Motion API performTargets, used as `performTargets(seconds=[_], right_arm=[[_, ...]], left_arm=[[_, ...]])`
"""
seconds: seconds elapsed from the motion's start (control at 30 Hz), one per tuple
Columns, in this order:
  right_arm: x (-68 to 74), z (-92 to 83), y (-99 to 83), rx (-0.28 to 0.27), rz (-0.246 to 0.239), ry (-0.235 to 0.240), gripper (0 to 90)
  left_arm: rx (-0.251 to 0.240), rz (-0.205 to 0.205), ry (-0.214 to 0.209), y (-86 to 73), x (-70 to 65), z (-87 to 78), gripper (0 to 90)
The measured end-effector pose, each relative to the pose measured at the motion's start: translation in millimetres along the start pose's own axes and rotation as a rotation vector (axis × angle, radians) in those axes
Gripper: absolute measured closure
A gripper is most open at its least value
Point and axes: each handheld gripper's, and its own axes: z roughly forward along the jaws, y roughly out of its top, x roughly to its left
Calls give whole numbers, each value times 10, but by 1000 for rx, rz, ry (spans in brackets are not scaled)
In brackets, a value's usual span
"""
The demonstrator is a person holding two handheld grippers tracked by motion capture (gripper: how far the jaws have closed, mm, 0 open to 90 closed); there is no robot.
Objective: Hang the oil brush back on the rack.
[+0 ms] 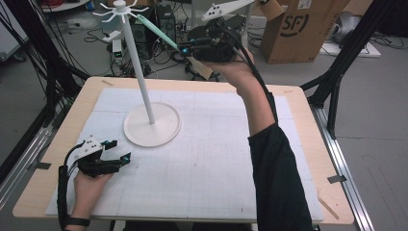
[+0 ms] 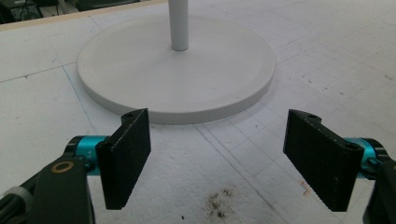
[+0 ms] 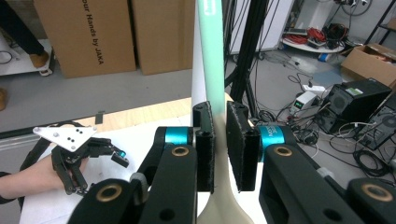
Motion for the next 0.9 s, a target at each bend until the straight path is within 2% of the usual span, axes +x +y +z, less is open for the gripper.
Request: performTargets(seconds=[0.1, 0.27, 0.47, 0.67, 0.9], right_arm=[[6, 24, -5, 9, -2, 3, 806], [-3, -12, -30, 4, -3, 7, 703], [-26, -126, -177, 16, -4, 37, 611], [-53, -257, -506, 23, 1, 67, 520], [-31, -438, -1062, 24, 20, 95, 435]], left_arm=[[0, 0, -1, 0, 0, 0, 238], [0, 2, -2, 0, 1, 1, 238], [0, 3, -1, 0, -2, 2, 238], [2, -2, 1, 1, 0, 1, 238], [3, -4, 1, 2, -1, 1, 238]])
